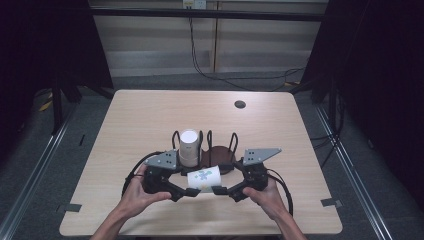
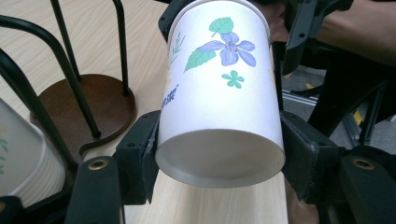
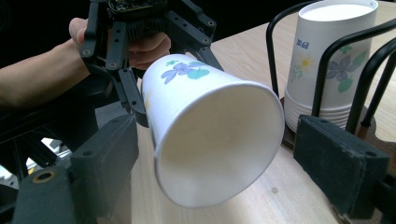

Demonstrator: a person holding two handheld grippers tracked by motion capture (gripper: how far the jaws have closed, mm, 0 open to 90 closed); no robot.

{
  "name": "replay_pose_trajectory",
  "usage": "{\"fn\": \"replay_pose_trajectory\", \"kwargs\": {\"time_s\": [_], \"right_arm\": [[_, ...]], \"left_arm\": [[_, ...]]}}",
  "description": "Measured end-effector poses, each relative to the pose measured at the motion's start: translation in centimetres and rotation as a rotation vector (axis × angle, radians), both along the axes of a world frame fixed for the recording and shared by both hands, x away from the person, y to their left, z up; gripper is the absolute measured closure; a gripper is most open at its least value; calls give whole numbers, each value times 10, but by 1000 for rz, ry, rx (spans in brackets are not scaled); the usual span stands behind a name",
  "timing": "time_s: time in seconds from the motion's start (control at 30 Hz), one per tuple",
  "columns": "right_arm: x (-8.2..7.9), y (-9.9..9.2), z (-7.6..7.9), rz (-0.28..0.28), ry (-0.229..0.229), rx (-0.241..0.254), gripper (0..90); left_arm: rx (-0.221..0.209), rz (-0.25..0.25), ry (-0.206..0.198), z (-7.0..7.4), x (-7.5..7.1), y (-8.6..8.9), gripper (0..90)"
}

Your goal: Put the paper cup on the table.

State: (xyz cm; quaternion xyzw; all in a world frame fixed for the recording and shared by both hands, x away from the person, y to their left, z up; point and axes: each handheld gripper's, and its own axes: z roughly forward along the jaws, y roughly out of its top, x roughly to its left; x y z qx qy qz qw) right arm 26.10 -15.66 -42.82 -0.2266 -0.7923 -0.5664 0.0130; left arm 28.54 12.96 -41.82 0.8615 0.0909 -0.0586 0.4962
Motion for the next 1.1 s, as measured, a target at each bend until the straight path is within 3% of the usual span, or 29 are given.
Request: {"fn": "replay_pose_trajectory", "kwargs": {"time_s": [0.27, 0.6, 1.1], "right_arm": [[0, 1, -1, 21, 17, 31, 141], [1, 5, -5, 59, 31, 27, 196], [2, 4, -4, 49, 30, 21, 260]], "left_arm": [[-25, -11, -1, 2, -2, 0, 365], [-31, -27, 11, 2, -2, -2, 365], [-20, -38, 26, -3, 2, -3, 366]]}}
